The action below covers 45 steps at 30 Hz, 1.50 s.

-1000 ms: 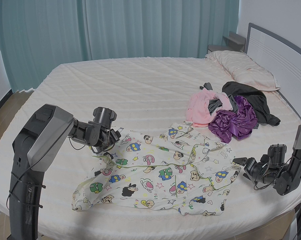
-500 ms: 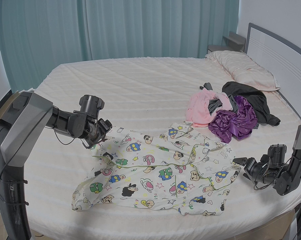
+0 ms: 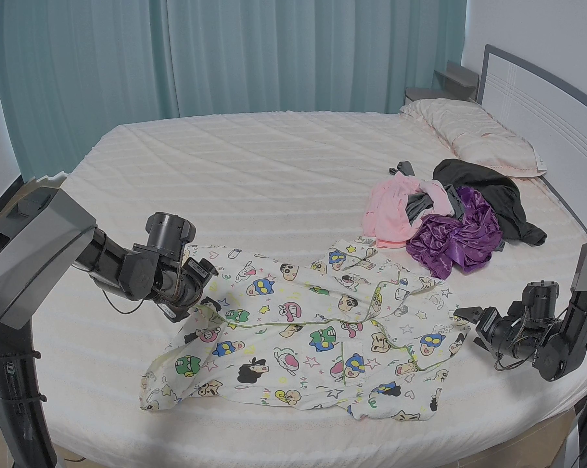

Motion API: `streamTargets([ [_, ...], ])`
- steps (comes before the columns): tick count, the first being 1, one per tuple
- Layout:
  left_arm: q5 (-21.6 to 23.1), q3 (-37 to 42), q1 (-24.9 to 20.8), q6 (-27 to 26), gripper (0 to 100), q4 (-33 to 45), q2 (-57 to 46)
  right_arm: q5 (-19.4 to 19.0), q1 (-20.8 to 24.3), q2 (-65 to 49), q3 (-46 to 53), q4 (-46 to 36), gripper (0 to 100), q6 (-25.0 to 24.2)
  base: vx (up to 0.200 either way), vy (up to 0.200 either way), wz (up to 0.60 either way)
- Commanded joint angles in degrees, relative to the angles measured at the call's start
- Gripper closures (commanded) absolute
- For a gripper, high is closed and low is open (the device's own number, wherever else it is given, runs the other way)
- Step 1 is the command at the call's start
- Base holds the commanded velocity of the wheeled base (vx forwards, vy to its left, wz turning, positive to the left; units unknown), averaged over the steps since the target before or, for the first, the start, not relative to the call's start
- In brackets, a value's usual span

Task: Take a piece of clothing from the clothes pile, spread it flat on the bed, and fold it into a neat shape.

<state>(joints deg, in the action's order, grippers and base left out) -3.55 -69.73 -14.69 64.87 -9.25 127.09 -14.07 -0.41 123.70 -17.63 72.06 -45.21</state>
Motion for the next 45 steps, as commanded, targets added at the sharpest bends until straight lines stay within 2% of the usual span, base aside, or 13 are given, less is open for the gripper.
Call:
streamTargets([
  [1, -0.1, 0.4, 0.0, 0.3, 0, -0.4, 0.8, 0.0, 0.1, -0.1, 0.0, 0.0, 0, 0.0, 0.0, 0.0, 0.0],
  [9, -0.3, -1.5, 0.5, 0.3, 0, -2.4, 4.5, -0.1, 0.1, -0.2, 0.0, 0.0, 0, 0.0, 0.0, 0.0, 0.0],
  [16, -3.0, -3.5, 0.5, 0.3, 0, -4.1, 7.5, -0.1, 0.1, -0.1, 0.0, 0.0, 0, 0.0, 0.0, 0.0, 0.0],
  [17, -3.2, -3.6, 0.5, 0.3, 100, -4.1, 7.6, -0.1, 0.1, -0.1, 0.0, 0.0, 0, 0.0, 0.0, 0.0, 0.0],
  [25, -3.7, -2.8, 1.1, 0.3, 100, -3.8, 6.2, -0.1, 0.1, 0.0, 0.0, 0.0, 0, 0.0, 0.0, 0.0, 0.0],
  [29, -5.8, -1.4, 1.5, 0.2, 100, -3.7, 4.7, -0.1, 0.2, 0.0, 0.0, 0.0, 0, 0.0, 0.0, 0.0, 0.0],
  [34, -6.2, 0.1, 1.6, -0.3, 100, -3.6, 2.1, -0.1, 0.2, 0.0, 0.0, 0.0, 0, 0.0, 0.0, 0.0, 0.0],
  [43, -7.8, 2.6, 1.2, -3.4, 100, -3.7, 2.0, -0.1, 0.1, -0.2, 0.0, 0.0, 0, 0.0, 0.0, 0.0, 0.0],
  [44, -7.9, 3.0, 1.2, -4.1, 0, -3.8, 2.0, -0.1, 0.2, -0.2, 0.0, 0.0, 0, 0.0, 0.0, 0.0, 0.0],
  [45, -8.0, 3.1, 1.2, -4.2, 0, -3.8, 2.1, -0.1, 0.2, -0.2, 0.0, 0.0, 0, 0.0, 0.0, 0.0, 0.0],
])
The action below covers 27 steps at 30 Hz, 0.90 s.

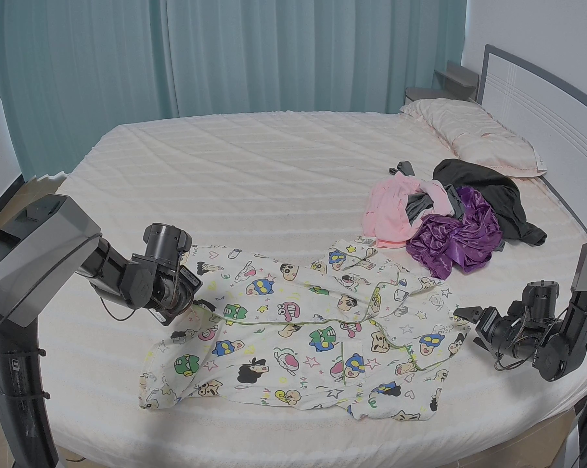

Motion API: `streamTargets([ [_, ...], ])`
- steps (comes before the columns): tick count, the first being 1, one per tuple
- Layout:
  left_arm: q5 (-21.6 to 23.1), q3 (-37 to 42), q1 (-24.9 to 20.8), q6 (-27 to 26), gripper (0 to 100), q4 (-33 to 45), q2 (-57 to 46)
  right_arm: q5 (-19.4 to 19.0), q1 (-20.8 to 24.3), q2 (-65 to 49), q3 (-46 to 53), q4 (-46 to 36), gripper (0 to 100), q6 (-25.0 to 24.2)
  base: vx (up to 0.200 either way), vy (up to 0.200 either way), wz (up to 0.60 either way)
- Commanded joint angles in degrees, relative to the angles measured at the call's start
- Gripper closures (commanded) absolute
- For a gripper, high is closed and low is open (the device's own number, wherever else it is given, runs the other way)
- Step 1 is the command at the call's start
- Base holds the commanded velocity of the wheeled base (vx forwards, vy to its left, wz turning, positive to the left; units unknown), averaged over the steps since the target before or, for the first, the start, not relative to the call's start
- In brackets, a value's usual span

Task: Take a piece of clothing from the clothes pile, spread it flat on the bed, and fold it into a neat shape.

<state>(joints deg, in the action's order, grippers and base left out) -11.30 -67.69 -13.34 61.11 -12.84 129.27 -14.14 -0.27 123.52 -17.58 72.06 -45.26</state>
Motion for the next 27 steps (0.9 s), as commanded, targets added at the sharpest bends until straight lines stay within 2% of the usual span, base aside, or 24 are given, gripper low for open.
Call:
streamTargets([
  [1, -0.3, 1.1, -0.2, -0.5, 0, -0.2, -0.1, 0.0, 0.0, 0.0, 0.0, 0.0, 0, 0.0, 0.0, 0.0, 0.0],
  [5, -1.4, 0.5, 0.2, -0.6, 0, -0.3, -0.4, 0.0, -0.1, 0.0, 0.0, 0.0, 0, 0.0, 0.0, 0.0, 0.0],
  [18, -1.2, 0.5, 0.7, 0.3, 0, -0.4, 0.6, 0.0, 0.0, -0.1, 0.2, 0.1, 0, 0.0, 0.0, 0.0, 0.0],
  [27, -0.7, 0.5, 0.7, 5.1, 0, -0.6, 0.8, 0.0, 0.0, -0.1, 0.2, 0.1, 0, 0.0, 0.0, 0.0, 0.0],
])
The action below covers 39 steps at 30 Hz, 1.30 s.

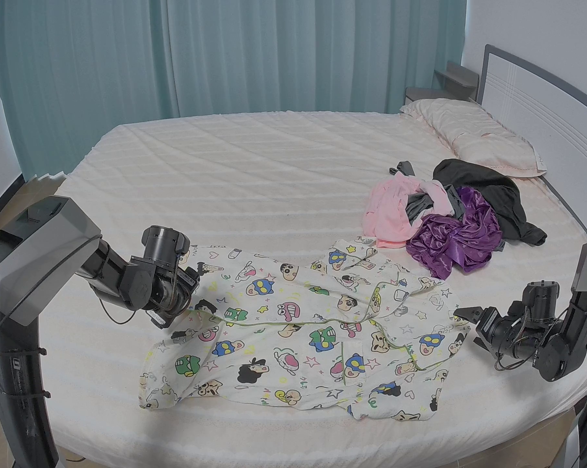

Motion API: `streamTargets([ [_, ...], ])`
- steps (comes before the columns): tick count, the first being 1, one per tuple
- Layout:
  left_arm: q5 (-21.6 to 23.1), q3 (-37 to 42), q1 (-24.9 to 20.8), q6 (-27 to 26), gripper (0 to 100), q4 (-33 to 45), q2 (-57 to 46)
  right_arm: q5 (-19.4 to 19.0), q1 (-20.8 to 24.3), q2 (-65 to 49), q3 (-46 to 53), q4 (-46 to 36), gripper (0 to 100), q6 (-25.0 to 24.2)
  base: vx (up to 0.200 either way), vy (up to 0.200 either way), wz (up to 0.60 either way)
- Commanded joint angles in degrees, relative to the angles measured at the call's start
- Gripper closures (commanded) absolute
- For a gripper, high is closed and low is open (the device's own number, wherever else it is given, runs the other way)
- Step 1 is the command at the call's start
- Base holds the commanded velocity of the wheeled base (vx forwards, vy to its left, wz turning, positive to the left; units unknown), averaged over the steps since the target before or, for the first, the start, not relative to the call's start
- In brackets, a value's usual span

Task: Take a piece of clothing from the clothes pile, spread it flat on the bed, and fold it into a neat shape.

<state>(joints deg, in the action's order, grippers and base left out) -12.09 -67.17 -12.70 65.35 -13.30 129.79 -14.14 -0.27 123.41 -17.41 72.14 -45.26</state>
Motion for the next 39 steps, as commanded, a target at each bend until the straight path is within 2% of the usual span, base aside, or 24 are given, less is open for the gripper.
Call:
streamTargets([
  [1, 0.3, 0.0, 0.0, 1.6, 0, -0.2, 0.3, 0.0, 0.0, 0.0, 0.0, 0.0, 0, 0.0, 0.0, 0.0, 0.0],
  [2, 0.6, 0.1, 0.0, 2.3, 100, -0.4, 0.4, 0.0, 0.0, 0.0, 0.0, 0.0, 0, 0.0, 0.0, 0.0, 0.0],
  [10, 0.6, 0.8, 0.3, 7.4, 100, -1.3, 0.6, 0.0, 0.0, 0.0, 0.1, 0.0, 0, 0.0, 0.0, 0.0, 0.0],
  [19, -0.5, 2.9, 0.7, 7.3, 100, -1.4, -1.6, 0.0, 0.0, -0.1, 0.1, 0.0, 0, 0.0, 0.0, 0.0, 0.0],
  [24, -2.5, 4.0, 0.6, 5.5, 100, -1.4, -4.4, 0.0, 0.0, -0.1, 0.1, 0.0, 0, 0.0, 0.0, 0.0, 0.0],
  [30, -6.4, 6.3, 0.1, -0.2, 100, -1.4, -4.6, 0.0, 0.0, -0.2, 0.1, 0.0, 0, 0.0, 0.0, 0.0, 0.0],
  [37, -6.2, 6.6, 0.0, -0.7, 100, -1.5, -4.4, 0.0, 0.0, -0.2, 0.2, 0.0, 0, 0.0, 0.0, 0.0, 0.0],
  [38, -6.0, 6.3, -0.1, -0.7, 0, -1.5, -4.5, 0.0, 0.0, -0.2, 0.2, 0.0, 0, 0.0, 0.0, 0.0, 0.0],
  [39, -6.0, 6.0, 0.0, -0.7, 0, -1.7, -4.4, 0.0, 0.0, -0.2, 0.2, 0.0, 0, 0.0, 0.0, 0.0, 0.0],
])
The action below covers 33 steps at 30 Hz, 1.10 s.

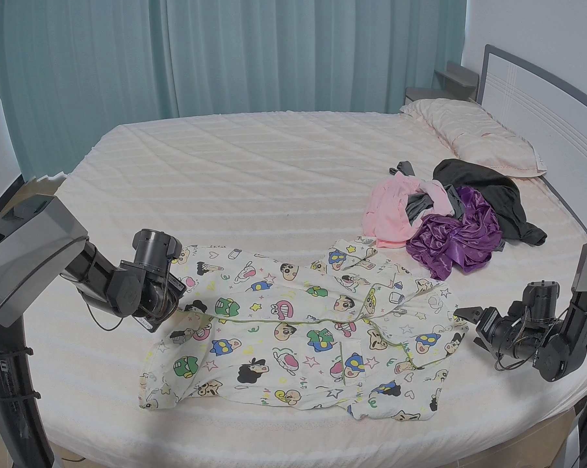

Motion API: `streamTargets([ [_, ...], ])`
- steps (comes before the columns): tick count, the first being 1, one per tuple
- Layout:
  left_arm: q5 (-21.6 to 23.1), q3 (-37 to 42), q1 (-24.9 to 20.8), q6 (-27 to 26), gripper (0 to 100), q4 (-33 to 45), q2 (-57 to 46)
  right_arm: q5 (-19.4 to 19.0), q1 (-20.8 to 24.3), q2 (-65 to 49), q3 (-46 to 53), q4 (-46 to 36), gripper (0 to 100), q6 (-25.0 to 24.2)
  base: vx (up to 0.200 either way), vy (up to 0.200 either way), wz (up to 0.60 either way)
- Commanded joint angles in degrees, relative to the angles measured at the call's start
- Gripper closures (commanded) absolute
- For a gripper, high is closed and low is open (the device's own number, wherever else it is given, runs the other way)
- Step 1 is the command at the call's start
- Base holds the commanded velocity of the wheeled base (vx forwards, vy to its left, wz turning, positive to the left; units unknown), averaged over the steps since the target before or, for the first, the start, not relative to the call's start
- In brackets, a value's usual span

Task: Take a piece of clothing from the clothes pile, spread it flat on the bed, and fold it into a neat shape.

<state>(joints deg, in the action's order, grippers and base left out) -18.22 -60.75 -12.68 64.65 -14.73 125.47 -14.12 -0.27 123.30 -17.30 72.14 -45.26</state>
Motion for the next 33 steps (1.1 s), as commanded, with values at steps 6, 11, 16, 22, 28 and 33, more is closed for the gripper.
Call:
streamTargets([
  [6, 0.0, 1.1, 0.8, -0.8, 0, -5.5, 0.0, 0.0, 0.0, -0.1, 0.1, 0.0, 0, 0.0, 0.0, 0.0, 0.0],
  [11, 0.4, 7.4, 1.2, -3.4, 0, -8.7, -3.6, 0.0, 0.0, -0.1, 0.1, 0.0, 0, 0.0, 0.0, 0.0, 0.0],
  [16, 6.1, 19.5, 0.0, -12.4, 0, -15.7, -8.7, 0.0, 0.0, -0.1, 0.2, 0.0, 0, 0.0, 0.0, 0.0, 0.0],
  [22, 9.1, 27.3, 0.4, -22.6, 0, -23.2, -8.7, 0.0, 0.0, -0.1, 0.2, 0.0, 0, 0.0, 0.0, 0.0, 0.0],
  [28, 11.0, 28.4, 0.3, -32.8, 0, -23.9, -7.3, 0.0, 0.1, -0.1, 0.2, 0.0, 0, 0.0, 0.0, 0.0, 0.0],
  [33, 10.8, 27.8, 0.3, -41.7, 0, -24.0, -4.5, 0.0, 0.1, -0.1, 0.2, 0.0, 0, 0.0, 0.0, 0.0, 0.0],
])
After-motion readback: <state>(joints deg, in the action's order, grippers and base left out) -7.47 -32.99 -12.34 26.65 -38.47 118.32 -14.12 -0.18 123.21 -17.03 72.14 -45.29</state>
